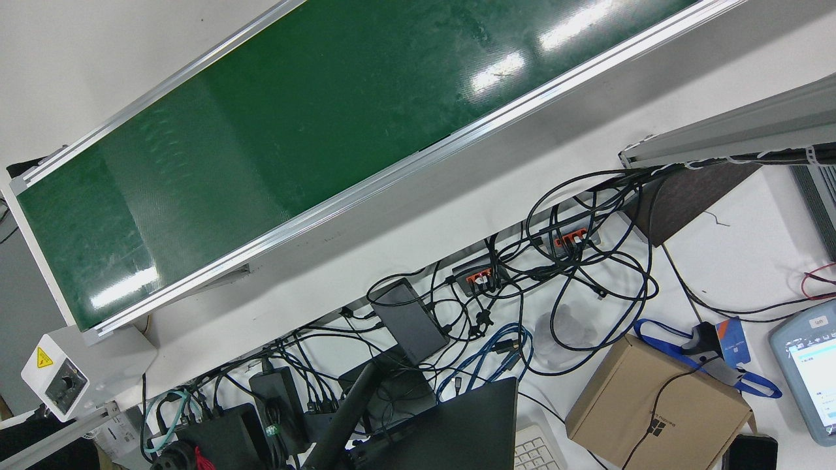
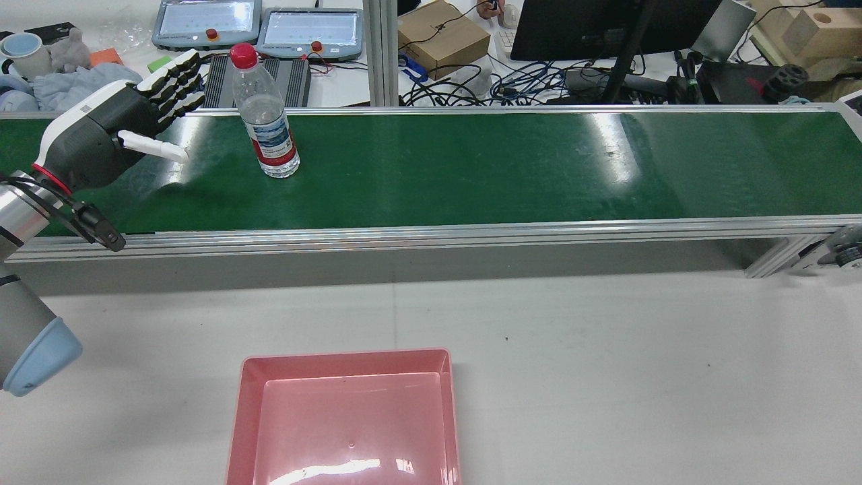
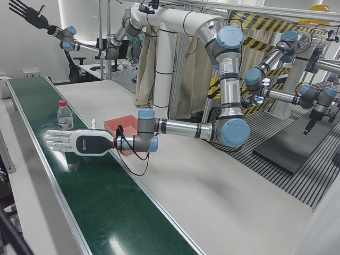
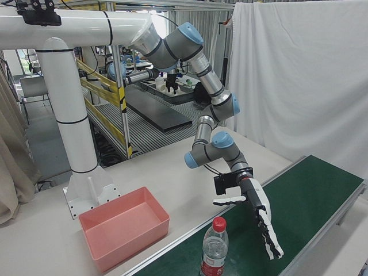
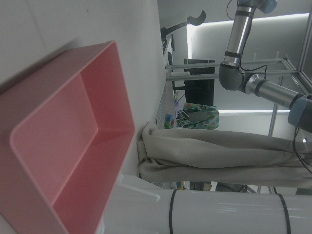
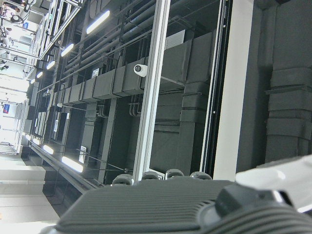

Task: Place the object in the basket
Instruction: 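Move the open left hand toward the approaching bottle on the belt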

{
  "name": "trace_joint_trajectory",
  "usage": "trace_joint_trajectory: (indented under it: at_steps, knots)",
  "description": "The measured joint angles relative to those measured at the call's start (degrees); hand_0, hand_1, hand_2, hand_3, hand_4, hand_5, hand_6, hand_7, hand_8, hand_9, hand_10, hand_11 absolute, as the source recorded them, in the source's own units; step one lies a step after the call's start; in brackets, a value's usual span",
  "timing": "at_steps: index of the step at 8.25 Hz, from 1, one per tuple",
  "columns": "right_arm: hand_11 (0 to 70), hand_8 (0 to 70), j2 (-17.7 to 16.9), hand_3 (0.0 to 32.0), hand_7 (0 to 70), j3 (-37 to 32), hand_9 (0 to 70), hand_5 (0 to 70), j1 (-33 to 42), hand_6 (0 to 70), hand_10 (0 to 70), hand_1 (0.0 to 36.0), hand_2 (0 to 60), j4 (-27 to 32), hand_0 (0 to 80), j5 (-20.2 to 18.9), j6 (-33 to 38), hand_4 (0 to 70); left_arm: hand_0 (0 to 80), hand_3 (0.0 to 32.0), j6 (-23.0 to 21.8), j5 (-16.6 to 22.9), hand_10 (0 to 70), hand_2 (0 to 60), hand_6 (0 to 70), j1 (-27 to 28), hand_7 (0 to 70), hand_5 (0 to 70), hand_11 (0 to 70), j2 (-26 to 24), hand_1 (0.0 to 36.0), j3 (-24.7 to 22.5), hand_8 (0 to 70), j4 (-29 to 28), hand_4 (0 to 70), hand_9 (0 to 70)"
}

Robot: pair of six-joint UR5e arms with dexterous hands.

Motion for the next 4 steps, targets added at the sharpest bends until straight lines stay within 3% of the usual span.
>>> trace_joint_trajectory:
  at_steps: [4]
  knots:
    - [0.0,0.0,0.00,0.0,0.0,0.07,0.0,0.0,0.00,0.0,0.0,0.0,0.0,0.00,0.0,-0.02,0.00,0.0,52.3,0.0,-0.67,0.58,3.7,0.6,2.3,-0.59,0.0,8.2,7.6,-0.15,17.6,0.56,1.4,-0.41,0.0,2.9]
